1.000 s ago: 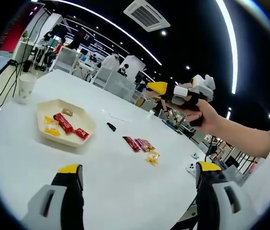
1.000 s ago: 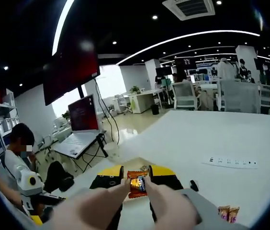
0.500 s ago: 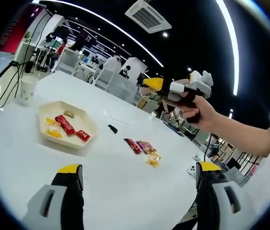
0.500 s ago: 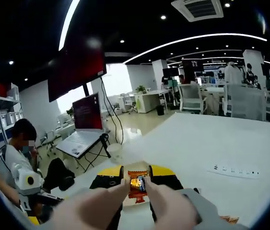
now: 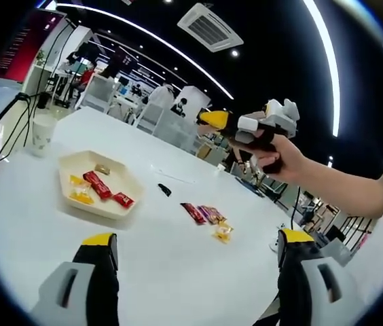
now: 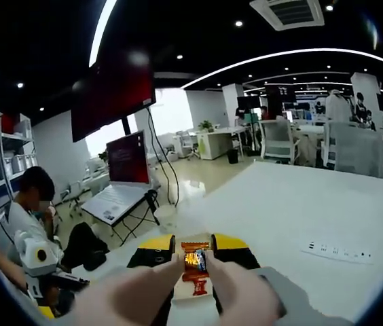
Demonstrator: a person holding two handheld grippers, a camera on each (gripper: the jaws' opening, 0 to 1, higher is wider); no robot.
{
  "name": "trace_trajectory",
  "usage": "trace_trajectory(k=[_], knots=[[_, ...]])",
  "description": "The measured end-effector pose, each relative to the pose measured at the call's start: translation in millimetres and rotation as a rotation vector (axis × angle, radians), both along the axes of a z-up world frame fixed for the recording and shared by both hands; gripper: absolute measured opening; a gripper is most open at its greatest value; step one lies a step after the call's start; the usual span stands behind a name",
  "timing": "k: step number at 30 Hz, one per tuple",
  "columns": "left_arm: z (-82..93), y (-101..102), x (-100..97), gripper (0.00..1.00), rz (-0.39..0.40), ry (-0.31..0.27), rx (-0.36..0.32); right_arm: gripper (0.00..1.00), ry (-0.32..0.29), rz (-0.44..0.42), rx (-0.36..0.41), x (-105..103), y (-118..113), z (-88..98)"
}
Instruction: Place the target food into the container with the food tongs after gripping and lifting it, then release it inside without dropping or visibly crushing the food.
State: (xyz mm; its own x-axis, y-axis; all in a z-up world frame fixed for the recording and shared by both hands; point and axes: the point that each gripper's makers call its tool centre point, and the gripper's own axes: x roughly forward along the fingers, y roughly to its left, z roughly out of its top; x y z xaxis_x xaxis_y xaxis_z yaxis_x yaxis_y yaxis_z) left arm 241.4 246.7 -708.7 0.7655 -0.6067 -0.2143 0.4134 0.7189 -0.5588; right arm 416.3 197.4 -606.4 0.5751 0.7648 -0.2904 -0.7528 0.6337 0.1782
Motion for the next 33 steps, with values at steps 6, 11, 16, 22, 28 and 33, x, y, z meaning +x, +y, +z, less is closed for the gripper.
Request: trace_trajectory(k=[6, 11, 16, 22, 28, 33], knots=[[0.2, 3, 2.3, 0.99, 0.010, 0.001, 0.003, 0.20, 0.002, 0.018, -0.007, 4, 8, -2.7], [1.5, 8, 5.5, 0.99, 0.021, -0.001, 0.006, 0.20, 0.010, 0.030, -0.009, 7, 13, -6.7], [4.1, 15, 8.6, 0.99, 0.027, 0.000, 0.013, 0.20, 0.016, 0.038, -0.008, 12, 18, -9.3], [5.2, 24, 13.6, 0.99, 0.052, 0.000, 0.010, 0.20, 0.029, 0.048, -0.017, 15, 24, -16.4], [4.5, 26, 16.8, 0.99, 0.049, 0.004, 0.013, 0.20, 0.036, 0.057, -0.021, 20, 31, -20.7], [5.2, 30, 20.5, 0.99, 0.059, 0.004, 0.011, 0.20, 0.041, 0.062, -0.025, 26, 35, -22.5]])
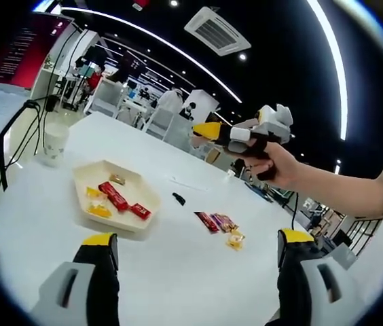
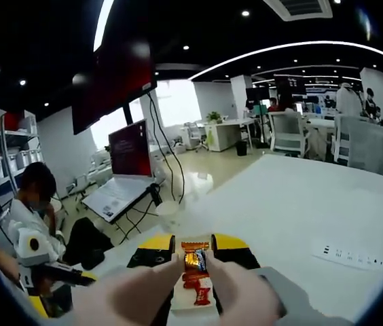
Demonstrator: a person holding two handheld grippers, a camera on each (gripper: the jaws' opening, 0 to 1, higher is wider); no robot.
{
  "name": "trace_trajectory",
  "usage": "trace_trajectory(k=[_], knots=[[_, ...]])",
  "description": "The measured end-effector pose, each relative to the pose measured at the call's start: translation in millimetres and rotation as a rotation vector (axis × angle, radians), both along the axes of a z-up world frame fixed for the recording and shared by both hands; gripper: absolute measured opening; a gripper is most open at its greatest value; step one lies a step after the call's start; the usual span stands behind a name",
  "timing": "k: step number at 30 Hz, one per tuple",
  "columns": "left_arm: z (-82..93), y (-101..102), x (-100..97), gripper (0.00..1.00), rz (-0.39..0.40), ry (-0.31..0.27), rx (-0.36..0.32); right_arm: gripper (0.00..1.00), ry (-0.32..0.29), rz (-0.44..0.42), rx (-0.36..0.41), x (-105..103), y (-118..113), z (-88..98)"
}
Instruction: Place the target food into the container with the food tongs after gripping and lifting it, then release it inside without dropping or visibly crushing the food.
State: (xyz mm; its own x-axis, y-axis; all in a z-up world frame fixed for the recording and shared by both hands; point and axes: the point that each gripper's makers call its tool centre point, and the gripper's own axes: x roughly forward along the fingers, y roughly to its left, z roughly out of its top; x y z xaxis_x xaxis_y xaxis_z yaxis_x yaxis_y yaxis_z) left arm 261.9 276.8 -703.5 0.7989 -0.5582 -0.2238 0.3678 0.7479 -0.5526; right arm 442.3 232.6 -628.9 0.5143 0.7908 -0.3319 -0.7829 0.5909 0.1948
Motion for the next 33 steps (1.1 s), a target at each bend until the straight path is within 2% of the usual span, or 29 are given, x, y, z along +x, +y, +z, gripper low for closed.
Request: trace_trajectory(k=[21, 33], knots=[[-3.7, 2, 0.7, 0.98, 0.012, 0.012, -0.003, 0.20, -0.013, 0.031, -0.006, 31, 23, 4.4], [1.6, 7, 7.9, 0.98, 0.021, -0.011, 0.005, 0.20, -0.011, 0.062, -0.010, 37, 43, 1.9]])
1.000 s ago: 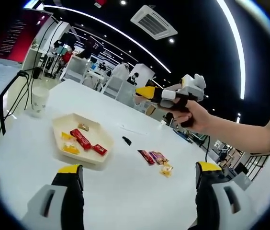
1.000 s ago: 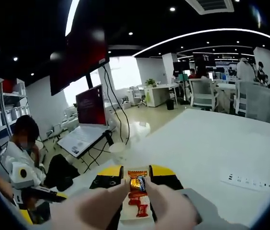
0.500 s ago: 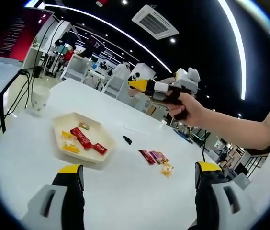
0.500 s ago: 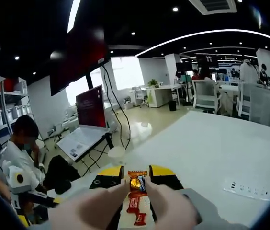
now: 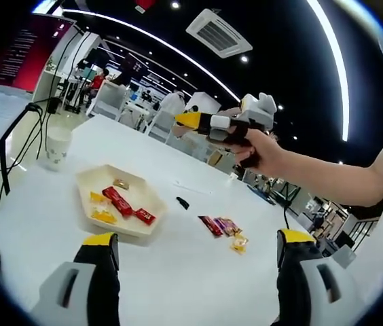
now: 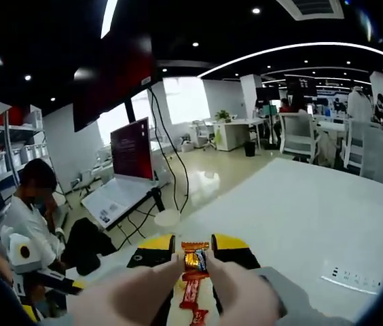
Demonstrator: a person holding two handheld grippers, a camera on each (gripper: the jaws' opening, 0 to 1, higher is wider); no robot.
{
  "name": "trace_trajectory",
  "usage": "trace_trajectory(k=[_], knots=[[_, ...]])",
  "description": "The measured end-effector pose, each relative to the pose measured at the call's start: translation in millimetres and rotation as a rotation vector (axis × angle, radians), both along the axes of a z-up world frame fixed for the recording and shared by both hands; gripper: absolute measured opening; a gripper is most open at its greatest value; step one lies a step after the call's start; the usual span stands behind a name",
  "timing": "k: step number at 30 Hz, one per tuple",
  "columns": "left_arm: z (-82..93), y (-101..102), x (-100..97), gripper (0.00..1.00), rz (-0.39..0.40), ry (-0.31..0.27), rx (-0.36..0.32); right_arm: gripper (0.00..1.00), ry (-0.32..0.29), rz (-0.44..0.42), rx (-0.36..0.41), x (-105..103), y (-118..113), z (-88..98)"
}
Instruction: Place the target food into the container with the food tongs after gripping and lifting it, then release it inside without dropping or visibly crushing the food.
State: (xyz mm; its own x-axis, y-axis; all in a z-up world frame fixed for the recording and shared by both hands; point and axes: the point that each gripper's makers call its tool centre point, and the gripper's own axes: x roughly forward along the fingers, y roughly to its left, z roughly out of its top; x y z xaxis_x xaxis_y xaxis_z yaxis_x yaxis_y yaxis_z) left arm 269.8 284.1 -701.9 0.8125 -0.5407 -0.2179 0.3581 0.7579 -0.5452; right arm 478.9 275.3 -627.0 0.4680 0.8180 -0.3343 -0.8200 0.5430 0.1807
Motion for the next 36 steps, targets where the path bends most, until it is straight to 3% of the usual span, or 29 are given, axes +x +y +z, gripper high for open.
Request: trace_trajectory(k=[18, 22, 27, 36], knots=[[-3.5, 10, 2.8, 0.98, 0.037, 0.000, 0.001, 0.20, 0.000, 0.055, -0.012, 16, 27, 3.6], [-3.1, 9, 2.2, 0.99, 0.032, 0.002, 0.000, 0.25, 0.018, 0.057, -0.012, 16, 31, 3.0], [-4.0, 8, 1.3, 0.99, 0.034, 0.007, 0.001, 0.27, 0.029, 0.003, 0.020, 23, 21, 9.3], [-6.0, 0, -0.3, 0.99, 0.024, 0.018, -0.004, 0.28, 0.014, -0.029, 0.000, 27, -2, 6.5]])
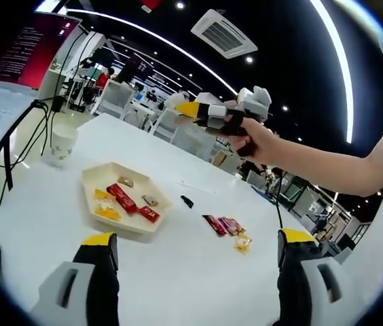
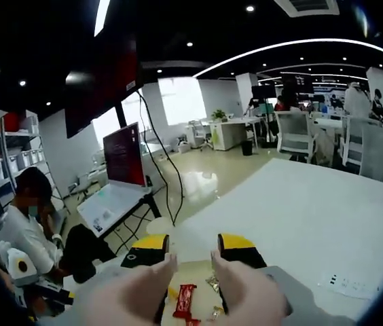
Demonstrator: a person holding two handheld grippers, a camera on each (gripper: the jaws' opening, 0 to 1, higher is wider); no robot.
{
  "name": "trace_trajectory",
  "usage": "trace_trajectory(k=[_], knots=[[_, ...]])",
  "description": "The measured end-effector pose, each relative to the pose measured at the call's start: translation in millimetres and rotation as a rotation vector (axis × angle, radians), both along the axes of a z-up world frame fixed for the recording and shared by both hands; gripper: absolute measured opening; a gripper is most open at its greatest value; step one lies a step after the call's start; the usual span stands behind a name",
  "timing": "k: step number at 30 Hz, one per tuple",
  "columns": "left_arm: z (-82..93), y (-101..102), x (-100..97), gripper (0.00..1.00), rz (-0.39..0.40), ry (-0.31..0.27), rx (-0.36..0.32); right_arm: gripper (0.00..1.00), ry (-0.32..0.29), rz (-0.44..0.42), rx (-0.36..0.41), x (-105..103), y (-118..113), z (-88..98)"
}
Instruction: Place the target food into the container with the food tongs after gripping and lifting it, then release it inside without dropping or visibly crushing the food.
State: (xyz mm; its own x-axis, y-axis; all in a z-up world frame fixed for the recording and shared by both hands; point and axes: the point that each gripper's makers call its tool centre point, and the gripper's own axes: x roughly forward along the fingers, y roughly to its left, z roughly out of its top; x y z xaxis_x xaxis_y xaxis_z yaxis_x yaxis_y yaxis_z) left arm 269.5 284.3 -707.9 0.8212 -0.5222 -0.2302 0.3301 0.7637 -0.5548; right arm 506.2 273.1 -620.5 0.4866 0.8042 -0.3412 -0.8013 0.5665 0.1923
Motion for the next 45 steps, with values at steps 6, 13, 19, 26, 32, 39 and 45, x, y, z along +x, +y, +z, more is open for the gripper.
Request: trace_trajectory(k=[6, 13, 19, 26, 32, 39, 45], knots=[[1.5, -6, 0.3, 0.99, -0.005, -0.002, -0.014, 0.28, 0.003, -0.022, -0.001, 1, -9, 1.5], [2.1, -9, -3.9, 0.99, -0.018, -0.006, -0.004, 0.29, 0.009, -0.067, 0.028, 2, -22, 6.9], [6.0, -7, -2.8, 0.99, 0.000, -0.021, -0.011, 0.29, 0.026, -0.105, 0.029, 7, -39, 6.7], [8.9, -9, -3.8, 0.99, 0.006, -0.037, -0.018, 0.29, 0.021, -0.109, 0.037, 6, -47, 12.0], [9.6, -14, -8.1, 0.99, 0.002, -0.042, -0.021, 0.28, 0.009, -0.121, 0.025, 2, -54, 14.7], [9.3, -16, -14.1, 0.99, -0.004, -0.043, -0.025, 0.29, 0.063, -0.114, 0.036, -9, -68, 7.8], [11.2, -20, -17.0, 0.99, -0.018, -0.032, -0.048, 0.29, 0.074, -0.110, 0.033, -16, -78, 2.4]])
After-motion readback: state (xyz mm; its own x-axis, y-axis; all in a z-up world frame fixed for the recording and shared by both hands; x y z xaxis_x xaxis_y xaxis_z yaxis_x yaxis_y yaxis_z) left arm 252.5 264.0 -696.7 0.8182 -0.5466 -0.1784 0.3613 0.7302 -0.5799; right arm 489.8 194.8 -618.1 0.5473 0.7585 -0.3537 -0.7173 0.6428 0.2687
